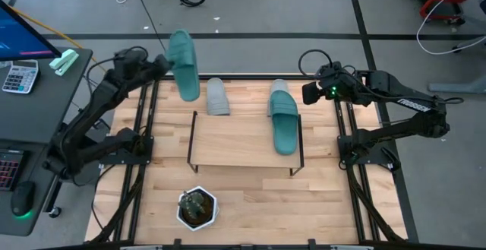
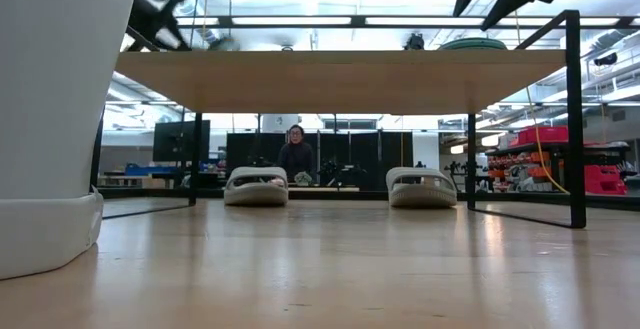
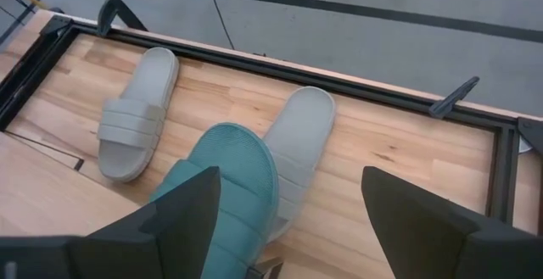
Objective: Pick and place slides into the shelf
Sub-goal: Put the green slide on the shelf
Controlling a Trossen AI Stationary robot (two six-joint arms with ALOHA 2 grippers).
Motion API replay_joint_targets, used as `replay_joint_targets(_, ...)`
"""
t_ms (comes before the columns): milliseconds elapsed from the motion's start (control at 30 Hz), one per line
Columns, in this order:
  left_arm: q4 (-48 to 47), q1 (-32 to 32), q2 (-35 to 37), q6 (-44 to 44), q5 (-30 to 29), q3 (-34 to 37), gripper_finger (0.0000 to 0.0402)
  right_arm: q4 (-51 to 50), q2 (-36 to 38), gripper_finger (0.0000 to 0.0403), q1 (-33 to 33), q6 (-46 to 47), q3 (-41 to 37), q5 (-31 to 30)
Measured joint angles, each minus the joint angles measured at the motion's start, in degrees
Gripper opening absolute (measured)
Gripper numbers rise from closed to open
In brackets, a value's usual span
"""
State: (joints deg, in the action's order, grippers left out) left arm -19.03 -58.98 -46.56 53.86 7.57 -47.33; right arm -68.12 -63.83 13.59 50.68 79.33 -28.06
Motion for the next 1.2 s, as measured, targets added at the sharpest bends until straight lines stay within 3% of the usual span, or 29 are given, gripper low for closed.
replay_joint_targets(133, 6.30, 1.76, 1.37, 7.43, 5.44, -0.02, 0.0034, -0.02, 0.00, 0.0293, -0.01, -1.93, 0.00, 0.00)
replay_joint_targets(333, 12.04, 11.53, 0.56, 16.76, 6.80, -0.02, 0.0033, -0.02, 0.00, 0.0293, 0.12, -5.27, 0.00, -0.12)
replay_joint_targets(633, 16.49, 31.02, -4.58, 26.22, -5.71, -0.41, 0.0033, -0.02, 0.00, 0.0293, 0.17, -5.93, 0.00, -1.43)
replay_joint_targets(733, 14.87, 34.90, -7.94, 23.87, -9.36, -4.76, 0.0033, -0.02, 0.01, 0.0293, 0.17, -6.11, 0.00, -1.81)
replay_joint_targets(867, 6.39, 37.40, -14.17, 16.59, -10.37, -16.52, 0.0033, -0.02, 0.02, 0.0293, 0.17, -7.29, 0.00, -1.90)
replay_joint_targets(1000, -14.84, 38.53, -21.09, 9.11, -11.36, -32.07, 0.0033, -0.02, 0.02, 0.0293, 0.17, -7.56, 0.00, -1.88)
replay_joint_targets(1200, -31.01, 41.73, -30.00, 9.51, -11.91, -46.42, 0.0033, -0.04, 0.02, 0.0293, 0.17, -10.90, 0.00, -1.94)
